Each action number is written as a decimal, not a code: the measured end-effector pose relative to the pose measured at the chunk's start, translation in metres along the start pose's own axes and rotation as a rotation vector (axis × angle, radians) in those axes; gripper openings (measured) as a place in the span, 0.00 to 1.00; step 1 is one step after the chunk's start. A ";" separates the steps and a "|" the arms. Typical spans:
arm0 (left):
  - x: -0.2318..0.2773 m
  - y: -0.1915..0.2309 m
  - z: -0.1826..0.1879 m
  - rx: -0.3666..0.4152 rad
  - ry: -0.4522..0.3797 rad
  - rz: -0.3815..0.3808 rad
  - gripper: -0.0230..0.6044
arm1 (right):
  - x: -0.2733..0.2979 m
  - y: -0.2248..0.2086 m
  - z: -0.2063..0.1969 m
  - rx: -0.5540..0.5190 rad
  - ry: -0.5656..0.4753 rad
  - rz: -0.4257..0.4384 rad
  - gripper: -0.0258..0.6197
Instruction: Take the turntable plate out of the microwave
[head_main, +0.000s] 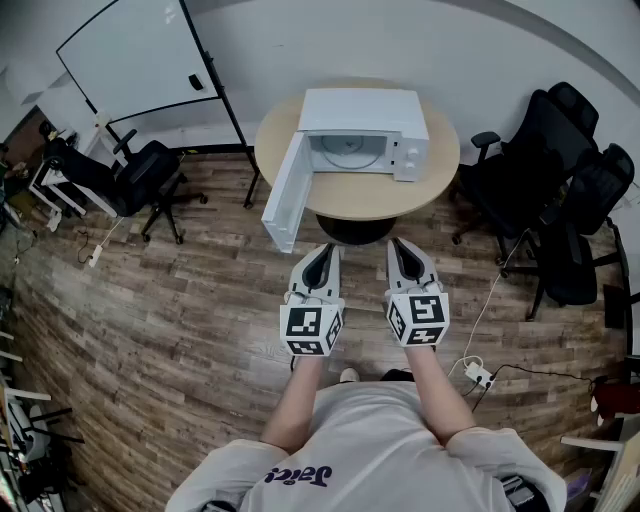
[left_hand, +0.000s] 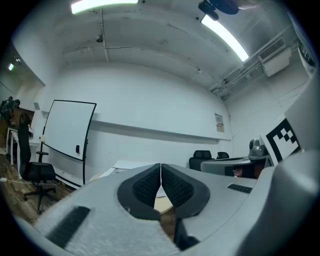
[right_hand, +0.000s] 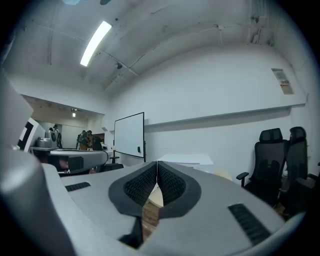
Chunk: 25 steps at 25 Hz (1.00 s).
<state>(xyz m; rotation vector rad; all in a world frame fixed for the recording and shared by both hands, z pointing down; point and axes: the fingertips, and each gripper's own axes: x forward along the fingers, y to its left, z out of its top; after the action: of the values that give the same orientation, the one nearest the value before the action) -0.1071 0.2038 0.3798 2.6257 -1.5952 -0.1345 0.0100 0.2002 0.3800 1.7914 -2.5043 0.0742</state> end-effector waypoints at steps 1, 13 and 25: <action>-0.001 0.003 0.000 -0.003 -0.001 0.000 0.07 | 0.001 0.004 -0.002 -0.001 0.004 0.002 0.07; 0.008 0.006 -0.019 -0.065 0.016 -0.011 0.07 | 0.015 -0.006 -0.033 0.094 0.063 0.006 0.07; 0.126 0.037 -0.035 -0.059 0.061 0.001 0.07 | 0.129 -0.063 -0.046 0.192 0.088 0.076 0.07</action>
<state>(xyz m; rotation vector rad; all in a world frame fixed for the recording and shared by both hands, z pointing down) -0.0779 0.0754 0.4130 2.5590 -1.5496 -0.0988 0.0287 0.0614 0.4360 1.7139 -2.5783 0.4011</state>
